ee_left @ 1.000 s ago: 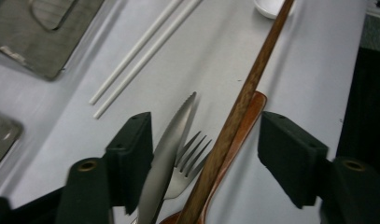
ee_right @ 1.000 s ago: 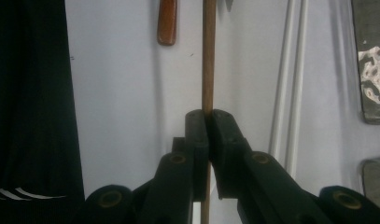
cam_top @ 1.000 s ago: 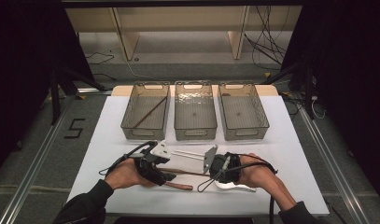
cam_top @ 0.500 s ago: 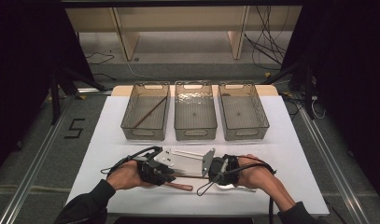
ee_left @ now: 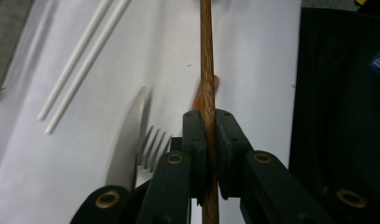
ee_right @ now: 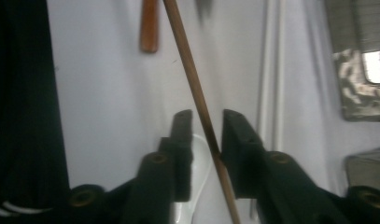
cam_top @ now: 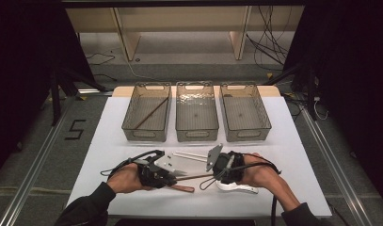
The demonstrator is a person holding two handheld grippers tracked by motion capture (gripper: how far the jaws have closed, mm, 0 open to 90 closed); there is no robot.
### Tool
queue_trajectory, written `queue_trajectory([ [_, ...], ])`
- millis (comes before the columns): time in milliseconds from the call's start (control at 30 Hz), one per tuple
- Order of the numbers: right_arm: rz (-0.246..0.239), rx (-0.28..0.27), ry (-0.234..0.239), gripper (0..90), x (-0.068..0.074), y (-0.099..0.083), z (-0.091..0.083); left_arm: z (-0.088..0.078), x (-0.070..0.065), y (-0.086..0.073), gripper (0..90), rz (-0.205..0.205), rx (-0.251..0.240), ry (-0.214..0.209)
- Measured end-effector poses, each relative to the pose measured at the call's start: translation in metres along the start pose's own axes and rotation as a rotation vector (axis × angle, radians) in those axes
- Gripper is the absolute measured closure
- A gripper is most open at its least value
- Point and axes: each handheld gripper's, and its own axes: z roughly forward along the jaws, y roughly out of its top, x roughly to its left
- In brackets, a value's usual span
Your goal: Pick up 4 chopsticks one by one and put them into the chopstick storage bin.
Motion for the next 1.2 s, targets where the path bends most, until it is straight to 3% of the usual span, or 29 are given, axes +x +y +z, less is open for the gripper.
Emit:
queue_trajectory([
  [100,0.082,-0.052,-0.04,55.8,-0.008,-0.005,-0.007,-0.005,0.005,-0.004,83.5,-0.026,-0.012,0.014],
  [200,0.178,-0.11,-0.07,48.8,-0.015,-0.012,-0.012,-0.009,0.009,-0.008,83.5,-0.051,-0.011,0.048],
  [233,0.204,-0.129,-0.089,46.3,-0.017,-0.015,-0.014,-0.011,0.012,-0.01,83.5,-0.071,-0.017,0.082],
  [333,0.269,-0.18,-0.127,41.1,-0.023,-0.021,-0.015,-0.013,0.016,-0.012,83.5,-0.094,-0.015,0.098],
  [400,0.31,-0.202,-0.148,39.2,-0.026,-0.024,-0.016,-0.016,0.021,-0.016,83.4,-0.147,-0.031,0.124],
  [433,0.32,-0.206,-0.151,37.7,-0.027,-0.025,-0.015,-0.016,0.021,-0.016,83.4,-0.147,-0.031,0.124],
  [467,0.331,-0.211,-0.152,37.1,-0.028,-0.026,-0.015,-0.019,0.026,-0.019,83.4,-0.189,-0.052,0.141],
  [533,0.345,-0.214,-0.149,36.1,-0.028,-0.027,-0.015,-0.022,0.028,-0.02,83.4,-0.203,-0.058,0.149],
  [667,0.424,-0.274,-0.155,33.5,-0.027,-0.033,-0.012,-0.033,0.036,-0.026,83.4,-0.274,-0.108,0.197],
  [967,0.551,-0.381,-0.144,30.9,-0.024,-0.048,-0.005,-0.043,0.048,-0.033,83.4,-0.368,-0.155,0.264],
  [1200,0.58,-0.397,-0.151,28.9,-0.02,-0.054,-0.006,-0.049,0.059,-0.037,83.5,-0.428,-0.177,0.294],
])
